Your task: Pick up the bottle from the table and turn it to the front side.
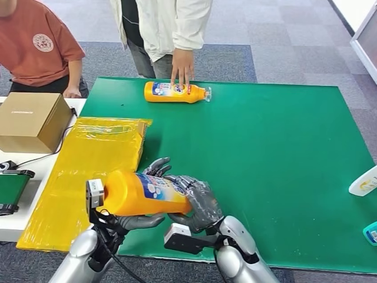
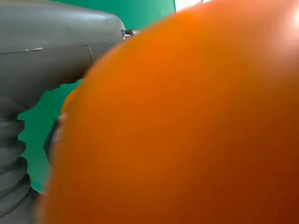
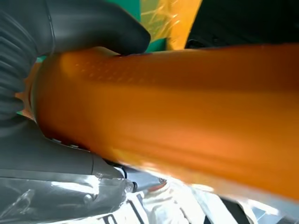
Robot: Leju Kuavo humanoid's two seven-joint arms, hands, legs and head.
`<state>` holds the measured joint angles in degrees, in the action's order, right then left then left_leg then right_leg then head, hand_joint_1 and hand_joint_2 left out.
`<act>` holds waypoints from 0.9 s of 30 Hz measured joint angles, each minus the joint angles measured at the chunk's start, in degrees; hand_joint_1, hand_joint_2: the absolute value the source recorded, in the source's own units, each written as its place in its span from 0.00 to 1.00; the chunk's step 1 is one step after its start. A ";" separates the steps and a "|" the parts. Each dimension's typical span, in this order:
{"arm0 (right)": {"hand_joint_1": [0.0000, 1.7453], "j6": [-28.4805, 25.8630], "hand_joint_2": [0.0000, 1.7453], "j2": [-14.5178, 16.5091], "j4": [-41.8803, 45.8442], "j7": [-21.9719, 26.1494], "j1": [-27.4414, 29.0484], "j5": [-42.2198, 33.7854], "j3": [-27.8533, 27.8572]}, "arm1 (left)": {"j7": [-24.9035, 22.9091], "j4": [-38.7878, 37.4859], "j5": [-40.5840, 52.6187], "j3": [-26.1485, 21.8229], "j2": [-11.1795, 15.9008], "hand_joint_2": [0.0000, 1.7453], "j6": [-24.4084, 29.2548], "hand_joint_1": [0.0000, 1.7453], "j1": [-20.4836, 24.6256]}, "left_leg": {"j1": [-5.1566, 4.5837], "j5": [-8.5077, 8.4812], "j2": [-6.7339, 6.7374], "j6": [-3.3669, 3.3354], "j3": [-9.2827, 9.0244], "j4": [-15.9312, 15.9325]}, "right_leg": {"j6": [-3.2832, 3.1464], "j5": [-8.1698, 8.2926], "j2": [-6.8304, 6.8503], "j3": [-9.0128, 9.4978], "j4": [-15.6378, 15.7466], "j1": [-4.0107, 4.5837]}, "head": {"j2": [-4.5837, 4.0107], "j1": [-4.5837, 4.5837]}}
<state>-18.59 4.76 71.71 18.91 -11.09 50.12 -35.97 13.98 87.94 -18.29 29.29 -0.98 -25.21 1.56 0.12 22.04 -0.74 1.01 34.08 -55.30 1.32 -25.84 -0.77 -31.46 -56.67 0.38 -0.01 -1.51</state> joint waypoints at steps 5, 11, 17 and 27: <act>1.00 -1.27 1.00 0.03 -3.82 -1.89 -1.83 1.73 -1.99 | 0.17 -1.12 2.12 0.27 1.14 1.00 1.53 0.50 0.37 | 0.00 0.00 0.00 0.00 0.02 0.00 | 0.00 0.00 0.00 -0.04 0.00 0.00 | 0.00 0.00; 1.00 -1.78 1.00 0.33 -8.41 -2.12 -3.15 0.95 -2.50 | 1.03 -1.18 5.95 0.56 1.81 1.00 3.29 1.00 0.32 | 0.00 0.00 0.01 0.00 0.06 0.00 | 0.00 0.00 -0.01 -0.08 0.00 0.00 | 0.00 0.01; 1.00 -0.07 1.00 1.07 -12.99 -1.52 -3.78 -2.46 -1.96 | 1.19 -1.08 8.26 0.61 2.23 1.00 5.09 1.00 0.14 | 0.00 0.00 0.02 0.00 0.07 -0.01 | -0.01 0.00 -0.03 -0.12 0.00 0.00 | -0.01 0.00; 0.00 10.77 1.00 1.80 -16.33 0.72 -4.36 -12.08 0.76 | 1.39 -1.00 13.23 0.62 2.26 1.00 8.63 1.00 -0.62 | 0.01 0.00 0.04 0.00 0.11 -0.02 | 0.00 0.00 -0.02 -0.18 0.00 -0.01 | -0.01 0.00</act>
<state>-7.82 6.56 55.38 19.63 -15.45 38.04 -35.21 15.37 86.94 -5.06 29.91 1.28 -16.59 0.94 0.12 22.04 -0.70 1.01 34.20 -55.32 1.32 -25.83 -0.79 -31.64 -56.67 0.37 -0.02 -1.51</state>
